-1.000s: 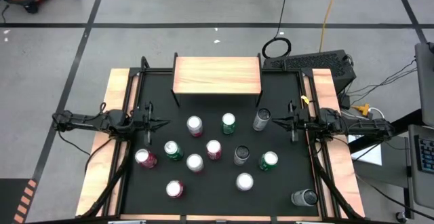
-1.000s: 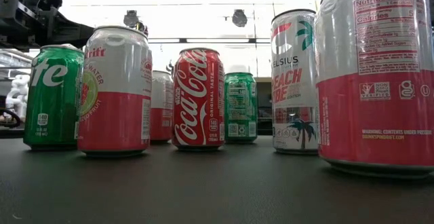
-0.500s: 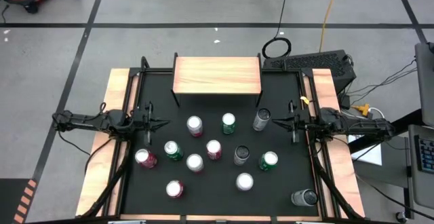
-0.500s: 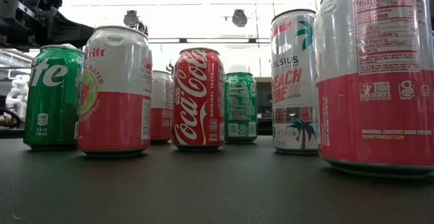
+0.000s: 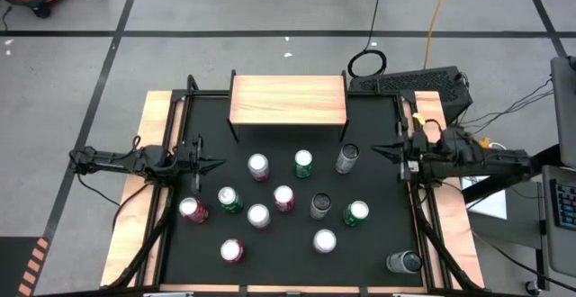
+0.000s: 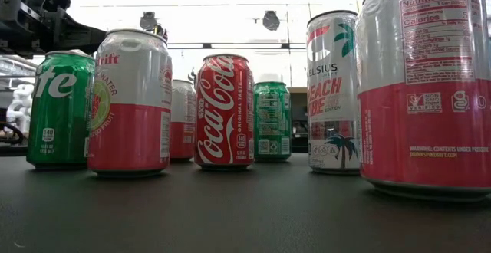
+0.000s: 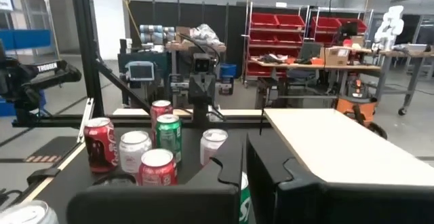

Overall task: Place canned beverage on shelf
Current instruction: Put the bottom right white pink soda can on the shelf

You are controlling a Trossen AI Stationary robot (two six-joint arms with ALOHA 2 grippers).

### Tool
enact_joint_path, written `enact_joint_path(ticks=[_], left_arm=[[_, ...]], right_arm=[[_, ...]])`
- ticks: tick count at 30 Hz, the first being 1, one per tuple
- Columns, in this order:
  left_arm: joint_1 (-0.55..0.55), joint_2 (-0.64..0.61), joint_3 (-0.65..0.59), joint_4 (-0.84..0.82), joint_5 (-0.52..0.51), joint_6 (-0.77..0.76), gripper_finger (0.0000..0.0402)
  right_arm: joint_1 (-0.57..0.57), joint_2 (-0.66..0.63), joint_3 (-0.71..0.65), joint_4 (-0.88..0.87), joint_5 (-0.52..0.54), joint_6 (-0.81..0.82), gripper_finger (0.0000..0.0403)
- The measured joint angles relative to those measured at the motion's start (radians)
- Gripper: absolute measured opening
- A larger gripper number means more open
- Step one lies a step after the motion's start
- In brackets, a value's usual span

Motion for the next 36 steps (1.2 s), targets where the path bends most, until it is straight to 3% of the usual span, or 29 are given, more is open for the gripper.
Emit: enact_joint_path(ticks=[9,15,30,36], left_arm=[[0.000,0.000,0.000,0.000,0.000,0.000,0.0000],[0.000,0.000,0.000,0.000,0.000,0.000,0.0000],[0.000,0.000,0.000,0.000,0.000,0.000,0.0000],[0.000,0.000,0.000,0.000,0.000,0.000,0.0000]], right_arm=[[0.000,0.196,0.259,-0.113,-0.007,0.002,0.0000],[0.000,0.337,0.452,-0.220,-0.078,0.009,0.0000],[0.000,0.680,0.998,-0.397,-0.075,0.007,0.0000],[0.000,0.762,1.107,-0.450,-0.074,-0.042,0.0000]])
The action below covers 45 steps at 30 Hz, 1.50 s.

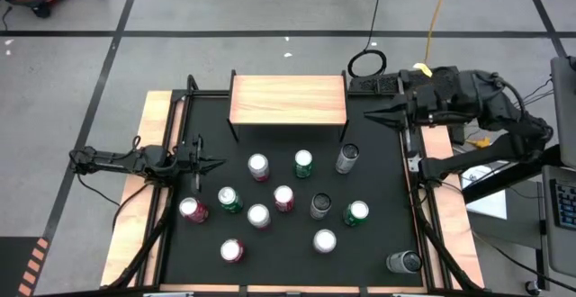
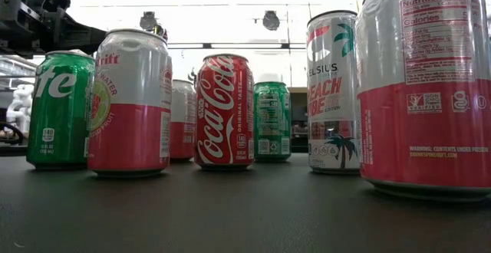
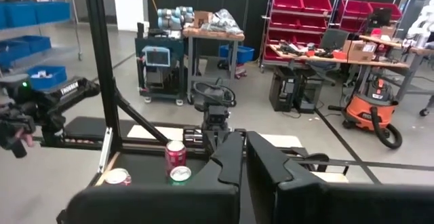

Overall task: Place canned beverage on shelf
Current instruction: Put the bottom right white pink soda can on the shelf

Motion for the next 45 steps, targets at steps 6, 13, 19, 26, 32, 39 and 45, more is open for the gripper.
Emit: enact_joint_path(ticks=[6,13,19,26,32,39,45], left_arm=[[0.000,0.000,0.000,0.012,0.000,0.000,0.0000],[0.000,0.000,0.000,0.022,0.000,-0.038,0.0000],[0.002,0.016,0.037,0.032,-0.014,-0.265,0.0000],[0.000,0.141,0.247,0.043,-0.037,-0.128,0.0000],[0.000,0.321,0.474,-0.011,-0.038,-0.098,0.0000],[0.000,0.568,0.743,-0.031,-0.022,-0.104,0.0000],[0.000,0.782,0.976,-0.013,-0.009,-0.104,0.0000]], right_arm=[[0.000,0.028,0.002,-0.013,-0.002,0.061,0.0000],[0.000,0.043,0.002,-0.042,-0.003,0.081,0.0000],[0.000,0.044,0.002,-0.058,-0.002,0.081,0.0000],[0.000,0.041,0.002,-0.107,-0.001,0.080,0.0000],[0.000,0.040,0.002,-0.125,-0.002,0.081,0.0000],[0.000,0.040,0.002,-0.169,-0.004,0.114,0.0000],[0.000,0.029,0.002,-0.240,-0.005,0.138,0.0000]])
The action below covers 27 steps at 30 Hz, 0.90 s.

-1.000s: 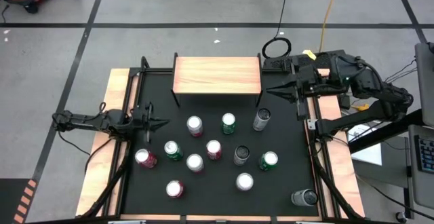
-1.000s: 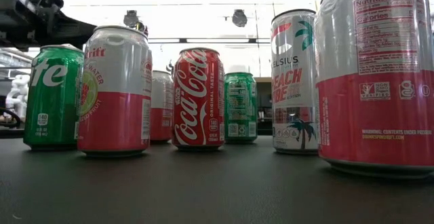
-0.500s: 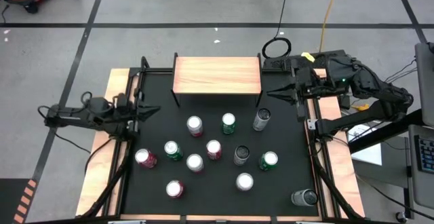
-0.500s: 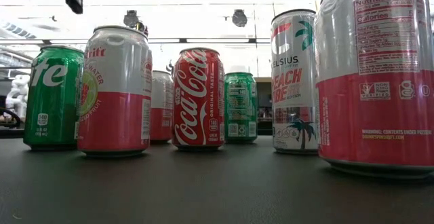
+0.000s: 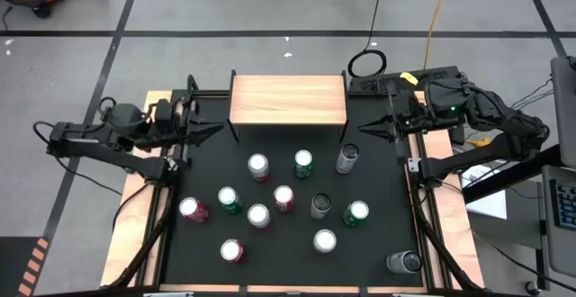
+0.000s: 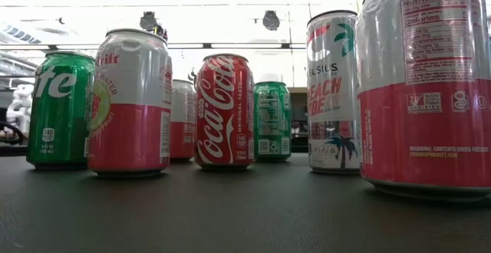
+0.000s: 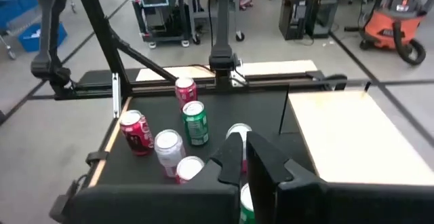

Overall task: Place canned beverage on shelf
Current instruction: Put the bottom right white pink soda can on the shelf

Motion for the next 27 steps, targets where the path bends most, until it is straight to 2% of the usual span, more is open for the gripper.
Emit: enact_joint_path(ticks=[7,16,21,24,27], left_arm=[[0.000,0.207,0.241,-0.022,0.002,-0.001,0.0000],[-0.003,0.433,0.516,-0.304,0.018,-0.076,0.0000],[-0.025,0.515,0.583,-0.338,0.024,-0.082,0.0000],[-0.035,0.543,0.593,-0.335,0.025,-0.082,0.0000],[-0.048,0.564,0.593,-0.323,0.025,-0.082,0.0000]], right_arm=[[0.000,-0.029,0.000,-0.027,-0.002,0.112,0.0000],[0.000,-0.062,0.000,-0.198,-0.005,0.268,0.0000],[0.000,-0.064,0.000,-0.307,-0.055,0.343,0.0000],[0.000,-0.063,0.000,-0.364,-0.121,0.374,0.0000],[0.000,-0.065,0.000,-0.416,-0.138,0.380,0.0000]])
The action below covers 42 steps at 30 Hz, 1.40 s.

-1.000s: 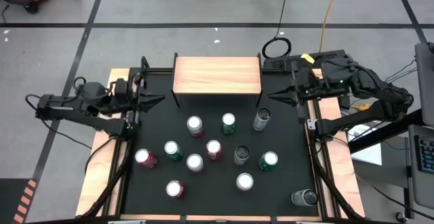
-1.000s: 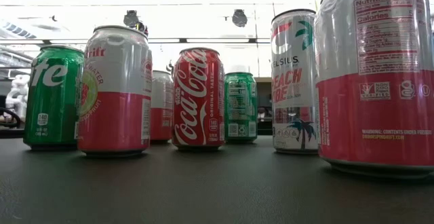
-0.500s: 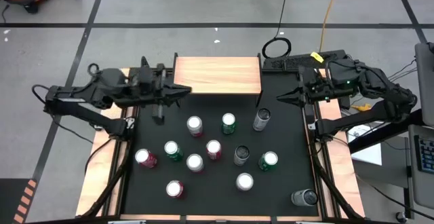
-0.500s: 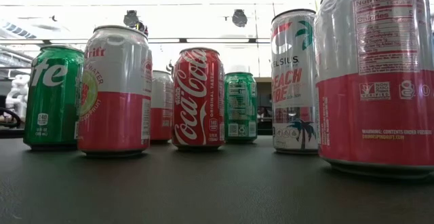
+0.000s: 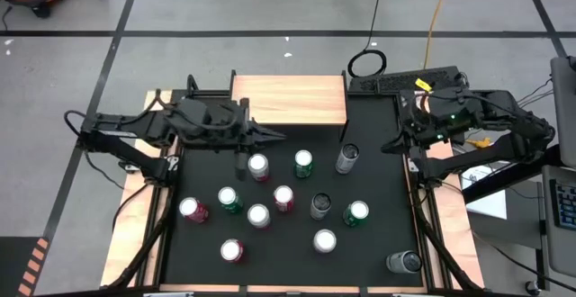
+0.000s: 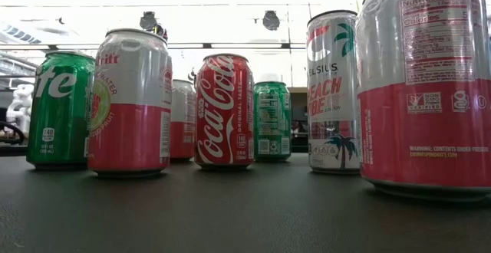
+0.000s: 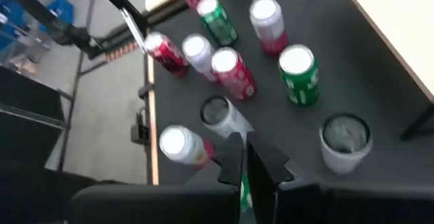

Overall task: Place canned beverage on shelf
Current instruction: Put the bottom right white pink soda can on the shelf

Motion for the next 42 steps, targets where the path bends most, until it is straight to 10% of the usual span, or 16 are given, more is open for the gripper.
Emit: enact_joint_path(ticks=[19,42], left_arm=[[-0.022,0.019,-0.002,-0.001,0.007,-0.079,0.0000],[-0.034,0.019,-0.003,-0.229,0.018,-0.052,0.0000]], right_arm=[[0.111,0.026,0.000,-0.043,-0.052,0.169,0.0000],[0.589,0.177,0.000,-0.133,0.036,0.661,0.0000]])
